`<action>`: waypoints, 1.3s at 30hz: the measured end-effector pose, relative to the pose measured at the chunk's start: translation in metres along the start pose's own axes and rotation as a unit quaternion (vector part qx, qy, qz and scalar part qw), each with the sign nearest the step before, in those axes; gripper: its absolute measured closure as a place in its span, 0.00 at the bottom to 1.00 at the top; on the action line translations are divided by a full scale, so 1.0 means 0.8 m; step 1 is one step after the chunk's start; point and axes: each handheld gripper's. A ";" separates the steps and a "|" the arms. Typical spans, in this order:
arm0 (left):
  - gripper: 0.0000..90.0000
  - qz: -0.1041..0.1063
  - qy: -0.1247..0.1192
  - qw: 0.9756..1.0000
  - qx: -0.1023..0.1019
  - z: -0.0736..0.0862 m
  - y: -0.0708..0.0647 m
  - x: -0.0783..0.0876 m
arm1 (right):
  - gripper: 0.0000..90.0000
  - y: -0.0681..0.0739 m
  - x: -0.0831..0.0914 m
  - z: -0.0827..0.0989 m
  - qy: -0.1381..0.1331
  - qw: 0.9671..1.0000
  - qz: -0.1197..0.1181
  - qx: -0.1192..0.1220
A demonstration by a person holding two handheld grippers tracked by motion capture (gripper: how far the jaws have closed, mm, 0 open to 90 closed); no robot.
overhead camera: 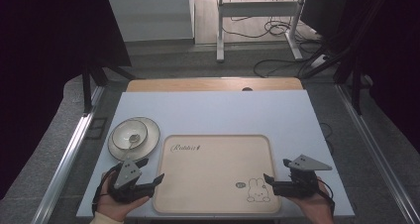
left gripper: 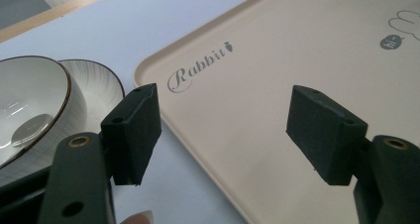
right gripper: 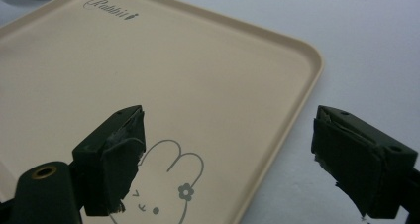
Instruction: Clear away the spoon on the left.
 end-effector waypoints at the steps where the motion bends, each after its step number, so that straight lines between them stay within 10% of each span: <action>1: 0.32 0.000 0.001 1.000 -0.003 0.000 -0.001 -0.001 | 0.16 0.000 -0.001 0.001 0.002 1.000 -0.002 0.001; 18: 0.33 0.006 -0.013 1.000 -0.010 0.004 0.000 0.010 | 0.16 0.003 -0.002 0.004 0.017 1.000 0.012 0.001; 23: 0.32 0.026 -0.018 0.999 0.016 0.000 0.003 0.003 | 0.16 -0.003 -0.007 0.004 0.025 1.000 0.012 -0.006; 39: 0.32 0.005 -0.027 0.999 -0.030 -0.011 -0.003 0.012 | 0.17 0.002 -0.005 0.008 0.027 1.000 0.003 0.008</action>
Point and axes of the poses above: each handheld gripper's, and its own axes: x roughly backward along the jaws, z roughly out of its underside, y roughly to its left, and after that the axes turned 6 degrees about -y, right-handed
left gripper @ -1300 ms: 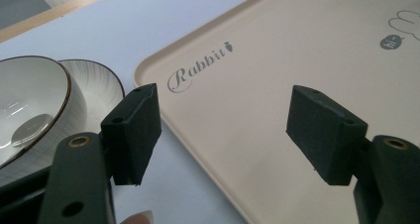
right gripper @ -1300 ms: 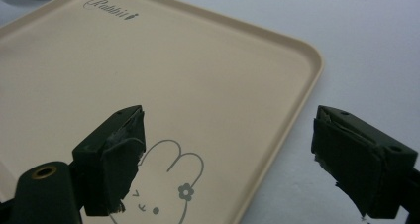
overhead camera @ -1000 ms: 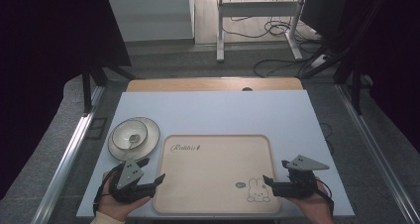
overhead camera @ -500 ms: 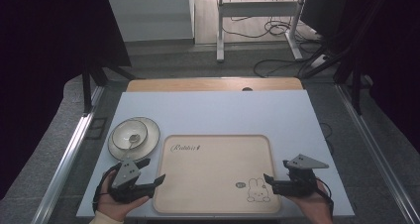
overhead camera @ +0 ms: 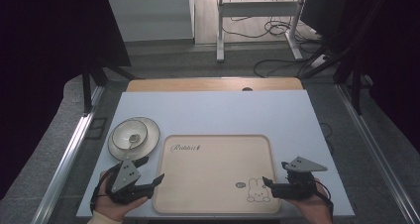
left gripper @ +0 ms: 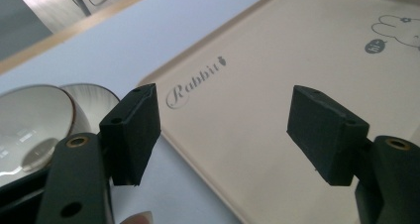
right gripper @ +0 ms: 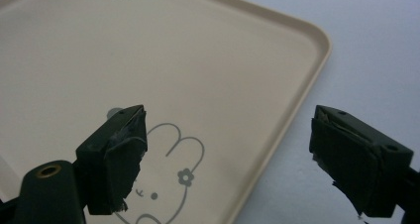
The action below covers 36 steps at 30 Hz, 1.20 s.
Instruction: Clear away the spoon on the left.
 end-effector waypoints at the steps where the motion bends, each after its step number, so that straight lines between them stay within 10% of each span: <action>1: 0.32 -0.001 0.000 1.000 -0.003 0.000 -0.002 -0.001 | 0.17 -0.002 -0.001 0.001 0.001 1.000 0.001 -0.003; 21: 0.30 -0.015 0.041 0.999 -0.031 -0.017 -0.007 -0.001 | 0.17 -0.010 -0.002 -0.007 -0.004 1.000 0.001 -0.004; 36: 0.31 -0.063 0.034 0.997 -0.017 -0.045 0.041 0.012 | 0.17 -0.014 0.004 -0.005 -0.008 1.000 0.012 -0.014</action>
Point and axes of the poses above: each handheld gripper's, and its own axes: x roughly backward along the jaws, z roughly out of its underside, y roughly to its left, and after that the axes turned 6 degrees about -y, right-handed
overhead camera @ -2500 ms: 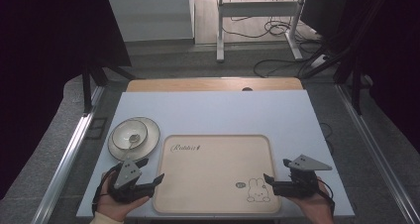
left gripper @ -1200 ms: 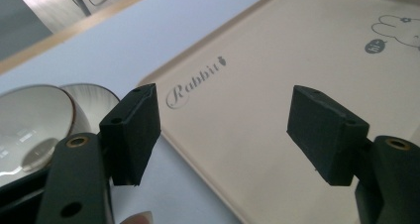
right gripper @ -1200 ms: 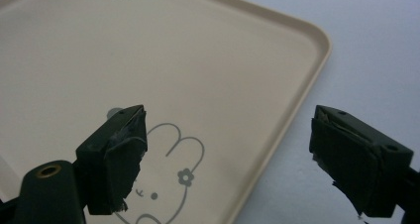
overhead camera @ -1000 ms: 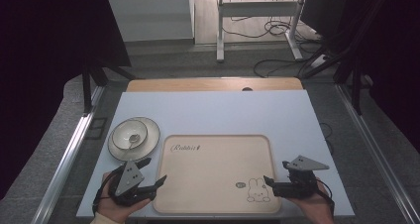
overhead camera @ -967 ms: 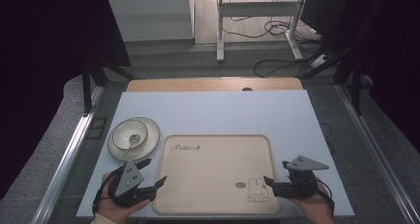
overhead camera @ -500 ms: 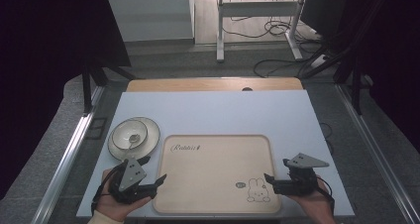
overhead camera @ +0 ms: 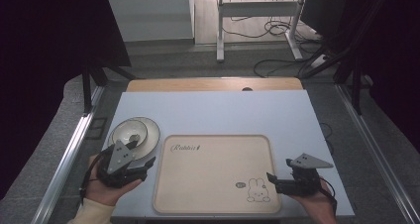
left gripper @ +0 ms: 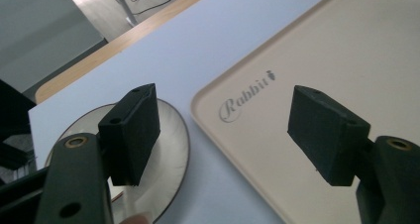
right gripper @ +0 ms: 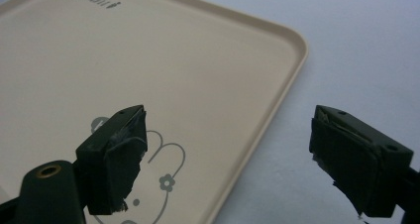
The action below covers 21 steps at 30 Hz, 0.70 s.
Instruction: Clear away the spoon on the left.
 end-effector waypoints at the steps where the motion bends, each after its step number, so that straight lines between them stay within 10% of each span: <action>1: 0.31 -0.003 0.001 1.000 0.000 0.002 0.002 0.000 | 0.17 0.000 0.000 0.000 0.001 1.000 0.000 0.001; 21: 0.29 -0.026 0.018 1.000 -0.001 0.034 0.026 -0.007 | 0.17 0.002 0.002 0.003 0.001 1.000 -0.004 0.012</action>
Point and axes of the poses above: each handheld gripper's, and its own axes: x roughly backward along the jaws, z roughly out of its underside, y roughly to its left, and after that the axes turned 6 degrees about -y, right-handed
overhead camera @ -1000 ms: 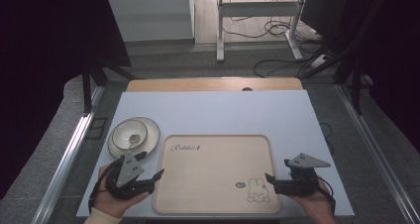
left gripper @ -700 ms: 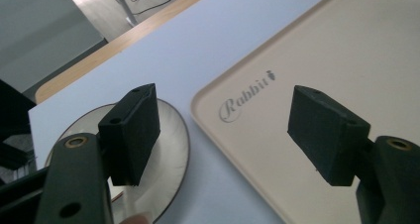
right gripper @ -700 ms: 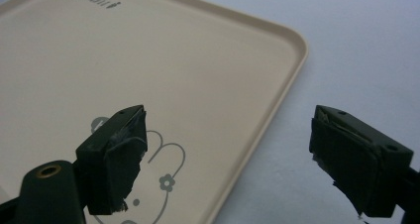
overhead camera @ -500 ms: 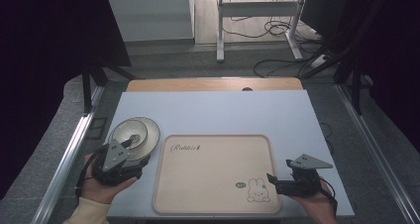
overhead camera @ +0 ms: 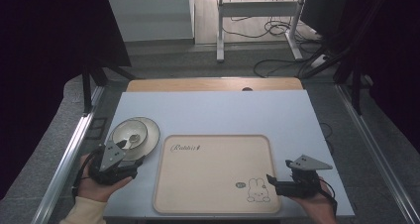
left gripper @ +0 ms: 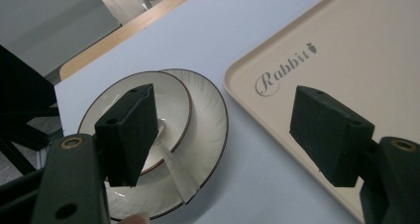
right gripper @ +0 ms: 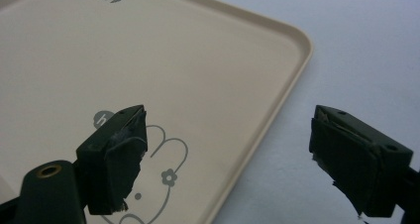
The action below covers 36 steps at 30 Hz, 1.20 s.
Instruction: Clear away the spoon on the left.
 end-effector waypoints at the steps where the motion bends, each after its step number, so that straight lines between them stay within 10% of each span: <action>1: 0.29 -0.003 -0.001 1.000 0.003 0.002 0.002 -0.001 | 0.17 0.000 0.000 0.000 0.001 1.000 0.001 -0.001; 17: 0.32 -0.020 0.011 1.000 0.010 0.031 0.016 -0.005 | 0.18 -0.001 -0.005 0.001 0.009 1.000 -0.004 0.002; 36: 0.73 -0.029 0.024 0.999 0.001 0.041 0.020 -0.007 | 0.18 -0.002 -0.004 0.002 0.008 1.000 -0.009 -0.001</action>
Point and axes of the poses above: each handheld gripper's, and its own axes: x roughly backward along the jaws, z roughly out of its underside, y roughly to its left, and after that the axes turned 6 degrees about -y, right-handed
